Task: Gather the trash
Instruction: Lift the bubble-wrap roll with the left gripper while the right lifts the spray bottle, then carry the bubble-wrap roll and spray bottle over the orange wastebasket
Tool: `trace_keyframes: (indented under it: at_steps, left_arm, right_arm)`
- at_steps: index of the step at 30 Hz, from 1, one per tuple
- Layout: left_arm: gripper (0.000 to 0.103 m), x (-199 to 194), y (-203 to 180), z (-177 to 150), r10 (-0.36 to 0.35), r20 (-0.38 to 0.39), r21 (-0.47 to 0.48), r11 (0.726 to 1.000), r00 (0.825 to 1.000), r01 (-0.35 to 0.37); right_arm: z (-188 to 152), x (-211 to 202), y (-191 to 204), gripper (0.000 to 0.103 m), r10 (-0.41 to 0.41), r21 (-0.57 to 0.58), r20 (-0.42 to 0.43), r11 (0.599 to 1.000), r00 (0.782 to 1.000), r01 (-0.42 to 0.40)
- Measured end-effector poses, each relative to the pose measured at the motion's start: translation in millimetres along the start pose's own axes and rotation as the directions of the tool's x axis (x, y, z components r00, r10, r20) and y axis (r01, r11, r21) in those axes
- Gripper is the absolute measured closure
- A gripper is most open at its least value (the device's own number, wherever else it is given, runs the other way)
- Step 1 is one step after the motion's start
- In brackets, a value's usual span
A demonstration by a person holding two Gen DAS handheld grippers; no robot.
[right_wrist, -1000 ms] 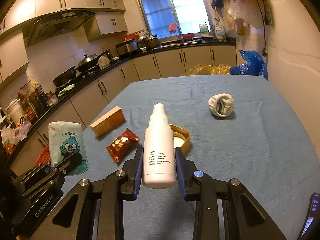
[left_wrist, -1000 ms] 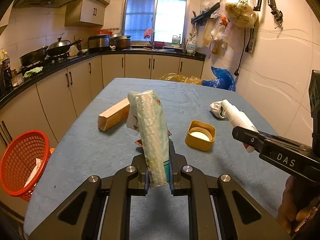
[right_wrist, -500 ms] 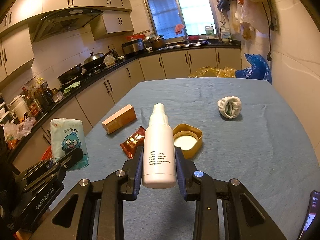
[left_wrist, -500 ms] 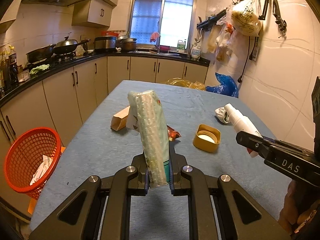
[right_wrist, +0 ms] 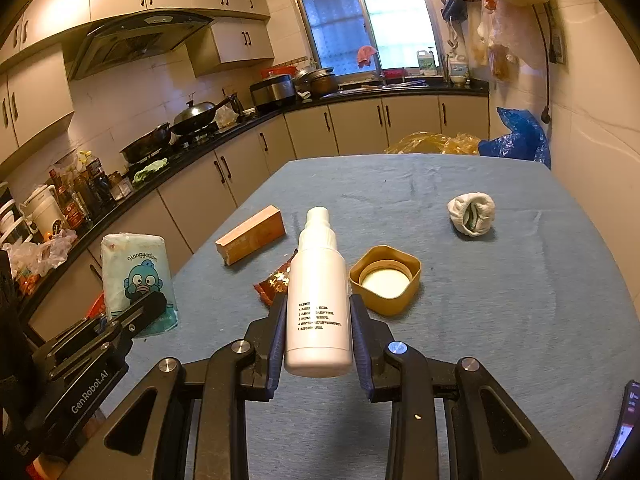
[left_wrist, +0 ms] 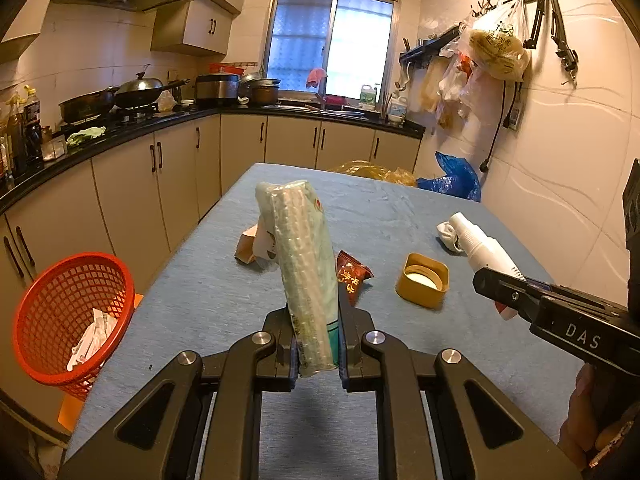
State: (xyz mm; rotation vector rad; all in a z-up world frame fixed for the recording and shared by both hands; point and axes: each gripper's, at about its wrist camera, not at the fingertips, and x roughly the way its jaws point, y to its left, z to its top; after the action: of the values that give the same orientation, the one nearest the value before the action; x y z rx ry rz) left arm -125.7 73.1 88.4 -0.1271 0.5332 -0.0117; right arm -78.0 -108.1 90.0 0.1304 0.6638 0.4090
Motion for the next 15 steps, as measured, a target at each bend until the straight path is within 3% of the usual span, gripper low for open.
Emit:
trace_keyframes:
  at_steps: [15]
  left_arm:
    - [0.089,-1.2,23.1,7.7,0.021,-0.022,-0.039,0.999,1.000,-0.022]
  right_arm:
    - [2.3,8.8,13.6,0.071,0.034,-0.017,-0.023,0.999,0.999,-0.034]
